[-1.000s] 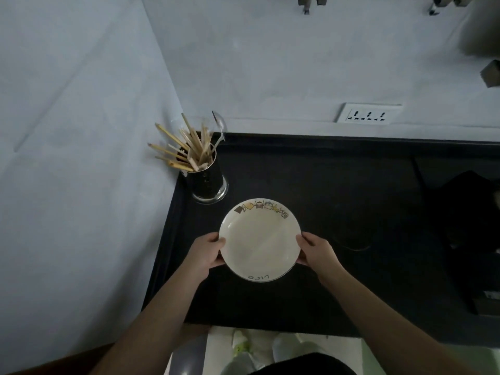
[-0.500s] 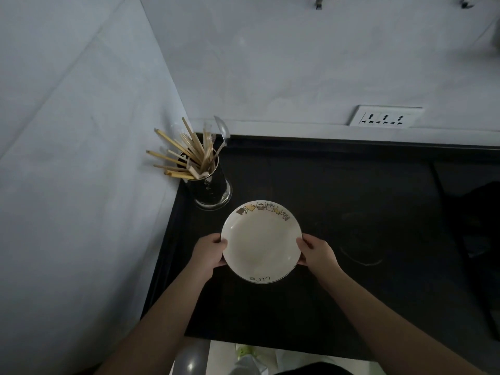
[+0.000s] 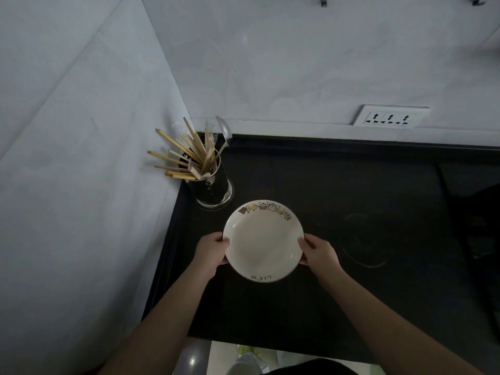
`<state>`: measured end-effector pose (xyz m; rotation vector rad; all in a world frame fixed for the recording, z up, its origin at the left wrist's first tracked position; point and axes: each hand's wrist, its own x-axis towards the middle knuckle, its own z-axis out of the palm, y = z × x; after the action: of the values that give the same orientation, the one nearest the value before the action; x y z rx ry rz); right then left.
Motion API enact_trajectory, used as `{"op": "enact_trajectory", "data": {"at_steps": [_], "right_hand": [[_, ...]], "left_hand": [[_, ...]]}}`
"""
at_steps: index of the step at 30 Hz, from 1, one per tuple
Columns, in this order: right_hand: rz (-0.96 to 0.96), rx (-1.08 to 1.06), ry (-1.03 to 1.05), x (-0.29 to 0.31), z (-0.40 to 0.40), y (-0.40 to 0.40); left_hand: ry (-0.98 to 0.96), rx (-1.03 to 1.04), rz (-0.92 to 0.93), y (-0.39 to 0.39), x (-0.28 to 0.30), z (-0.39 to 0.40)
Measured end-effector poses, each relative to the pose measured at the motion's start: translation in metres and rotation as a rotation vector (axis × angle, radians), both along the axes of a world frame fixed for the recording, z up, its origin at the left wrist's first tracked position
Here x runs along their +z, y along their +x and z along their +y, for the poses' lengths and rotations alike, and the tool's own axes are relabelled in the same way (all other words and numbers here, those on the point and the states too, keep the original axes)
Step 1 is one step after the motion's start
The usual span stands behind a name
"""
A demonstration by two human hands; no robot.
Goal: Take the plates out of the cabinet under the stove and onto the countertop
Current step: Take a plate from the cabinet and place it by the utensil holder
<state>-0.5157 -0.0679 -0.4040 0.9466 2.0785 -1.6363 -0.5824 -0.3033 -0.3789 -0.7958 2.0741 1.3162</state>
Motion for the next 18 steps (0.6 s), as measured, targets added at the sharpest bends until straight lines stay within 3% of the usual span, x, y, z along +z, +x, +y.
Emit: {"op": "enact_trajectory", "data": {"at_steps": [9, 18], "right_hand": [[0.065, 0.044, 0.238, 0.0, -0.0015, -0.0011], [0.069, 0.08, 0.236, 0.0034, 0.0055, -0.0009]], "left_hand": [[-0.032, 0.006, 0.092, 0.0004, 0.0015, -0.0003], [-0.057, -0.017, 0.147, 0.0065, 0.0018, 0.0019]]}}
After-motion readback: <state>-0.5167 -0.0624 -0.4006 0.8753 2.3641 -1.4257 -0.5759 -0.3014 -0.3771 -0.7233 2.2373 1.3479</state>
